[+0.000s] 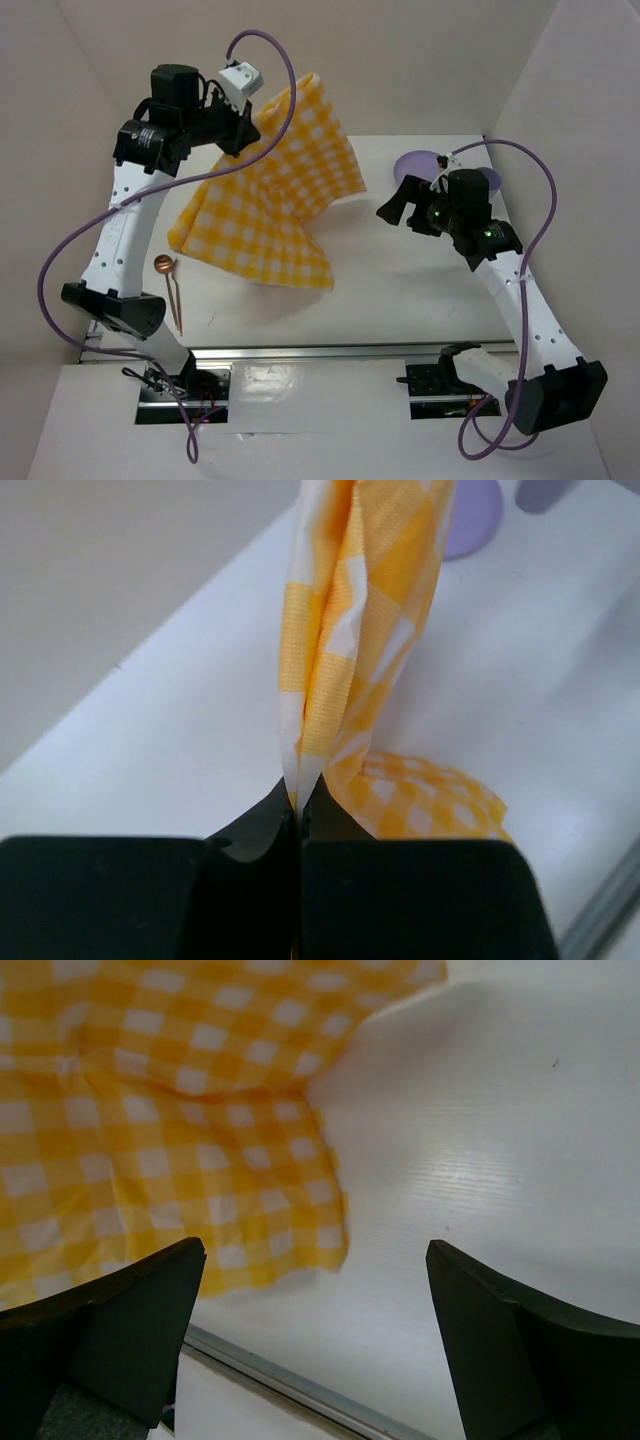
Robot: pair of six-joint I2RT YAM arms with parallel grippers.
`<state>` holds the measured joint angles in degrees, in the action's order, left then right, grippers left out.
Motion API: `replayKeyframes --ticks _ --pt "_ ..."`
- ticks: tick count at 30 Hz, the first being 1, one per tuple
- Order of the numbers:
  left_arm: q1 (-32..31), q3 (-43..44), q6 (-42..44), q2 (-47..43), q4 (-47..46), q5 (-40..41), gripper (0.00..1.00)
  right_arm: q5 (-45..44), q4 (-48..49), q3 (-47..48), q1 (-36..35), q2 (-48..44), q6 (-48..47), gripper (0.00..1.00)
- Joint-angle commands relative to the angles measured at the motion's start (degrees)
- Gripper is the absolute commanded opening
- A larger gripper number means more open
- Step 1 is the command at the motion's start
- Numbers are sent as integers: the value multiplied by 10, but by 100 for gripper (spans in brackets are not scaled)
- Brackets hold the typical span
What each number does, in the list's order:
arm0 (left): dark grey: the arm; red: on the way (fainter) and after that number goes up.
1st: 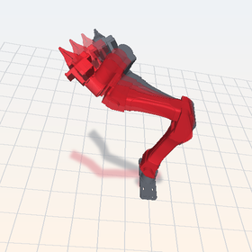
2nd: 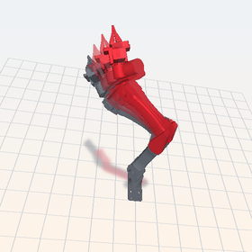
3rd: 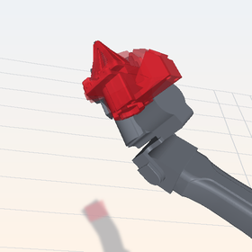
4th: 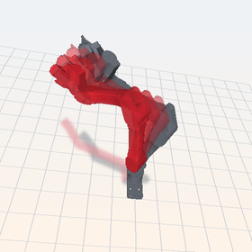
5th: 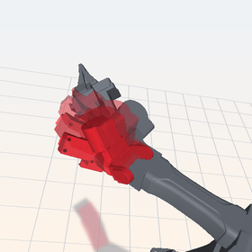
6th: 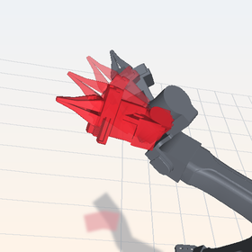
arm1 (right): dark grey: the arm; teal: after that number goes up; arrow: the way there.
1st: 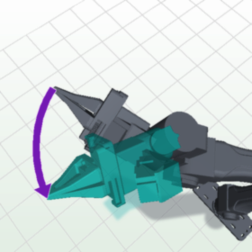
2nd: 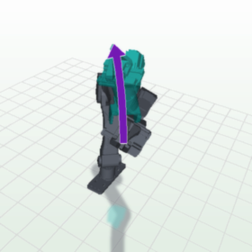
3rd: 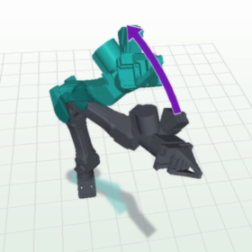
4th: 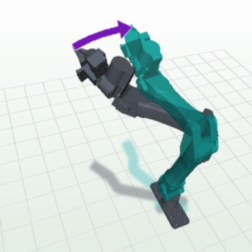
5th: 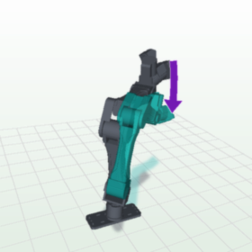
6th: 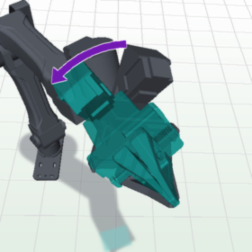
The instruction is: Set the dinner table for one person
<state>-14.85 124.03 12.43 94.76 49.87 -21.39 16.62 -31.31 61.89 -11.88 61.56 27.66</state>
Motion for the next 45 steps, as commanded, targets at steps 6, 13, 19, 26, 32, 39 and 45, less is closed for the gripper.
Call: replayKeyframes --ticks 6,13,19,26,32,39,45 --pt "46 -52 -78 83 73 -103 0 -2 -20 -36 -5 -3 16 100" --pt "29 62 -48 125 117 -124 0 114 87 -49 -10 27 -28 100" --pt "18 40 -114 76 55 -25 0 80 82 -24 -10 140 7 100" --pt "36 -1 -126 91 27 35 0 -77 70 15 -90 291 104 100" --pt "36 -12 -120 97 20 20 0 -24 200 1 -95 384 150 100" --pt "36 -52 -108 92 -5 51 0 -87 168 133 -129 515 183 99" --pt "41 -52 -102 92 -5 51 0 -99 137 205 -137 615 230 89"
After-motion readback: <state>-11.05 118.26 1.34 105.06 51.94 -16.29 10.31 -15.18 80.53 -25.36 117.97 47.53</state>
